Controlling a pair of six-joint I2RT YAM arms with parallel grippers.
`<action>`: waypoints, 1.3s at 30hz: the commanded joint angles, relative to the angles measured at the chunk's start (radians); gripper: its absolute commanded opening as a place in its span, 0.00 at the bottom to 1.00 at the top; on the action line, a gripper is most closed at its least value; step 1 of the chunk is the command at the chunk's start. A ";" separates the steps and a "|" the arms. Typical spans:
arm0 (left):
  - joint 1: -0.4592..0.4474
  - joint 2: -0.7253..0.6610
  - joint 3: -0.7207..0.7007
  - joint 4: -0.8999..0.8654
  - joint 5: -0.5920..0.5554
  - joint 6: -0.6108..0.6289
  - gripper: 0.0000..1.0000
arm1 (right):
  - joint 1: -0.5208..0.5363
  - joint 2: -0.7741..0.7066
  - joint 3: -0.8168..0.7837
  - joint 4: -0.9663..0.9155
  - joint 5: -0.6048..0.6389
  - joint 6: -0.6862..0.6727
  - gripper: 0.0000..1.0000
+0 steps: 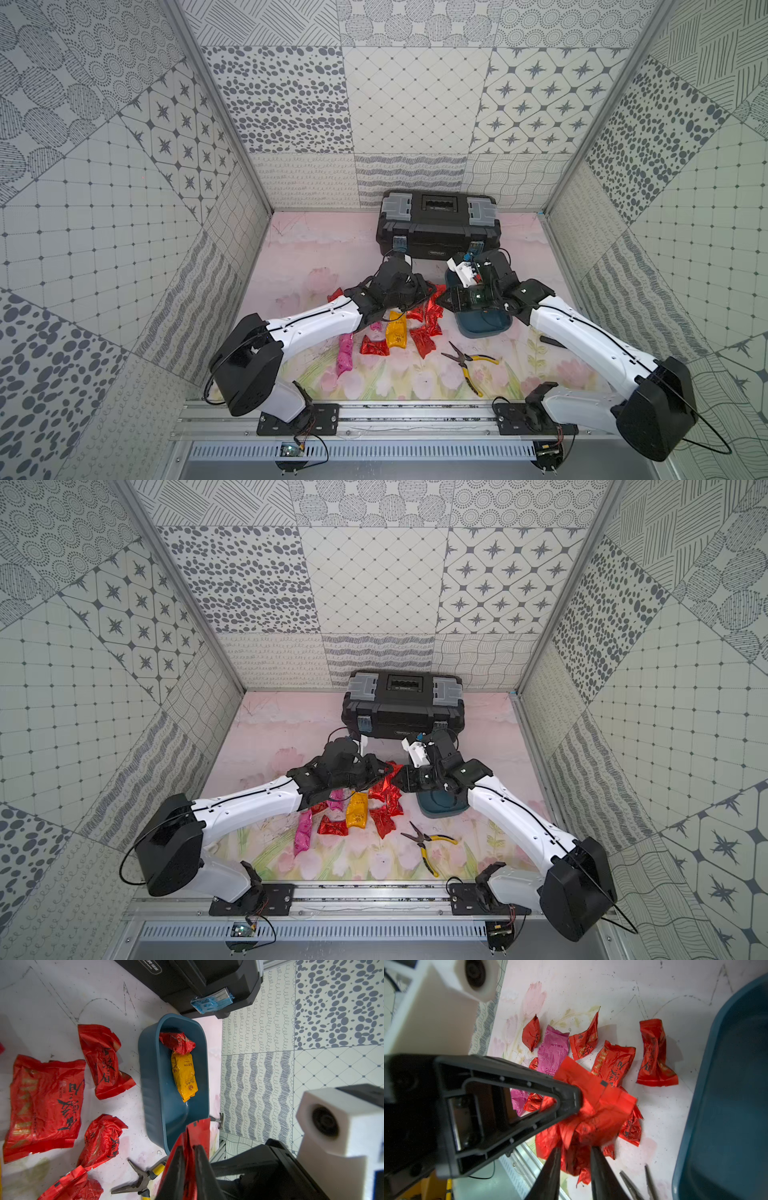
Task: Take the tea bags out of the storage box
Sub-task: Place the tea bag at the center of the board.
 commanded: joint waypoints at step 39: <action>0.761 0.336 0.148 -0.379 0.327 0.631 0.31 | -0.126 -0.107 -0.043 -0.111 0.363 0.074 0.35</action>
